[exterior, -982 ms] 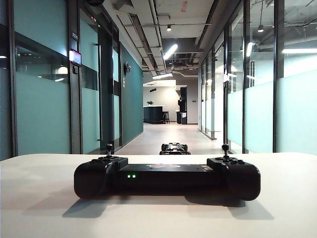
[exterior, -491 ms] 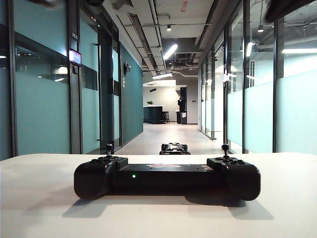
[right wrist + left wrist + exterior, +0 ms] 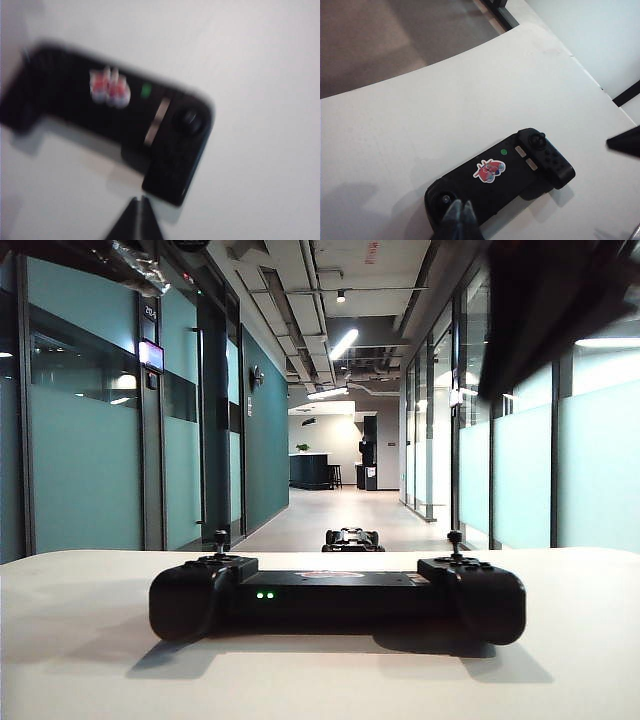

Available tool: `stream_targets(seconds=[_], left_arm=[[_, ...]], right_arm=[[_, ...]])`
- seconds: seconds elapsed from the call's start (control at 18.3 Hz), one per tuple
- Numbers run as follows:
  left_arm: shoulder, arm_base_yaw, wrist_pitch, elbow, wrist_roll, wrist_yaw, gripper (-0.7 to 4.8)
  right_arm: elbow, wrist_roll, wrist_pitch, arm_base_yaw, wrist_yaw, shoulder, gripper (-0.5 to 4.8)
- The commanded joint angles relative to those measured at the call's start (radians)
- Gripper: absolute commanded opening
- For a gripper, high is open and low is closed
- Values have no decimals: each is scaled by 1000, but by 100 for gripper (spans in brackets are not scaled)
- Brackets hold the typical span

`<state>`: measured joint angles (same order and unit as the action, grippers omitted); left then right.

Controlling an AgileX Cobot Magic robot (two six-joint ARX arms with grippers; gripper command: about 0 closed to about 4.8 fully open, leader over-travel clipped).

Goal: Push the left joystick on the remote control sitting on the white table forward to make the robot dog walk in a straight line until it approaches the door.

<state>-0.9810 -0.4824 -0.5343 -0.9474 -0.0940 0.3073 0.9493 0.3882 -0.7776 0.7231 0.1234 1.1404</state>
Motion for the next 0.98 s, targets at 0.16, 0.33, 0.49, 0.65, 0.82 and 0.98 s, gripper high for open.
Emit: stream_targets(seconds=[0.16,0.33,0.49,0.65,0.82,0.98], left_arm=[[-2,-3,18,-5,8,-1,-5],[-2,-3,19,-5,8,7,-5],[-2,-3,19,-5,8,11,-5],[-2,-3,19,-5,8,11,-5],[-2,-3,18,-5,8,23,-5],[-2,-3,18,-5,8,38,-5]], right_arm=[[5,12,-29,-6,-47,120,369],[4,12,-35,-8,-47,191,369],[4,12,-29,-16,-47,257,369],[4,12,-8,-16,-47,302,369],[3,12,10,-16,-47,346,369],[2,13,53,-17,-47,371,369]])
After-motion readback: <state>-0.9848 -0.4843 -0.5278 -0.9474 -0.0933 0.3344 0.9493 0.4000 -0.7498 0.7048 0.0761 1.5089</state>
